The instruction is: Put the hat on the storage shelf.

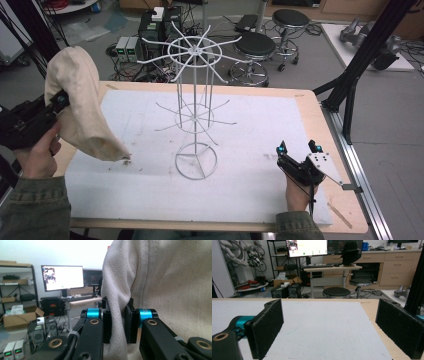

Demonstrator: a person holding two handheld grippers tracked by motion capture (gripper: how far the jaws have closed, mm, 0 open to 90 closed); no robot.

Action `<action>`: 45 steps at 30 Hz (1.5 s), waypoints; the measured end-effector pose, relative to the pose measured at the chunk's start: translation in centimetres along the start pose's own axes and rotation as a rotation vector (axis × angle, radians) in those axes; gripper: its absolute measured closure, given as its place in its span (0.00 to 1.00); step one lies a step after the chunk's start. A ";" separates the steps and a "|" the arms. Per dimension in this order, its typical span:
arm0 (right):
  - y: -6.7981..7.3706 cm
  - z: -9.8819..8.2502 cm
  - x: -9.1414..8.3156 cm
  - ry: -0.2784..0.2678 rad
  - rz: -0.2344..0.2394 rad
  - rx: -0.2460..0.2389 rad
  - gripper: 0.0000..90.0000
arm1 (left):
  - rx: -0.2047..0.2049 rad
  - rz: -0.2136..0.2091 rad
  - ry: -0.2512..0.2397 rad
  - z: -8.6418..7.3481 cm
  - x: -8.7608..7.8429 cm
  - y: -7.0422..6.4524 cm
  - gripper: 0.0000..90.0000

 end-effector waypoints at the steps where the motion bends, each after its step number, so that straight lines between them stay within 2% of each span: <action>1: 0.0 0.0 0.0 0.001 0.001 0.002 0.08 | -0.001 -0.006 -0.009 0.3 0.1 -0.2 0.89; 9: 0.0 0.0 0.0 0.000 0.001 0.005 0.08 | 0.011 -0.037 -0.049 2.0 0.4 -1.2 0.89; 15: 0.0 0.0 0.0 0.000 0.003 0.003 0.08 | 0.013 -0.042 -0.052 2.4 0.6 -1.4 0.89; 22: 0.0 0.0 0.0 0.003 0.002 0.002 0.08 | 0.016 -0.061 -0.062 3.7 1.1 -1.9 0.89; 37: 0.0 0.0 0.0 0.004 0.007 0.003 0.08 | 0.050 -0.126 -0.060 6.6 4.2 -4.7 0.89; 45: 0.0 -0.1 0.1 0.006 0.010 0.007 0.08 | 0.042 -0.149 -0.044 7.3 5.6 -5.3 0.89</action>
Point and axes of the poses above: each handheld gripper's, and its own axes: x roughly forward along the jaws, z roughly out of its top, y roughly to its left, the point moved 10 cm from there along x, roughly forward along the jaws, and after that the axes turned 12 degrees about y, right-handed, at the moved point
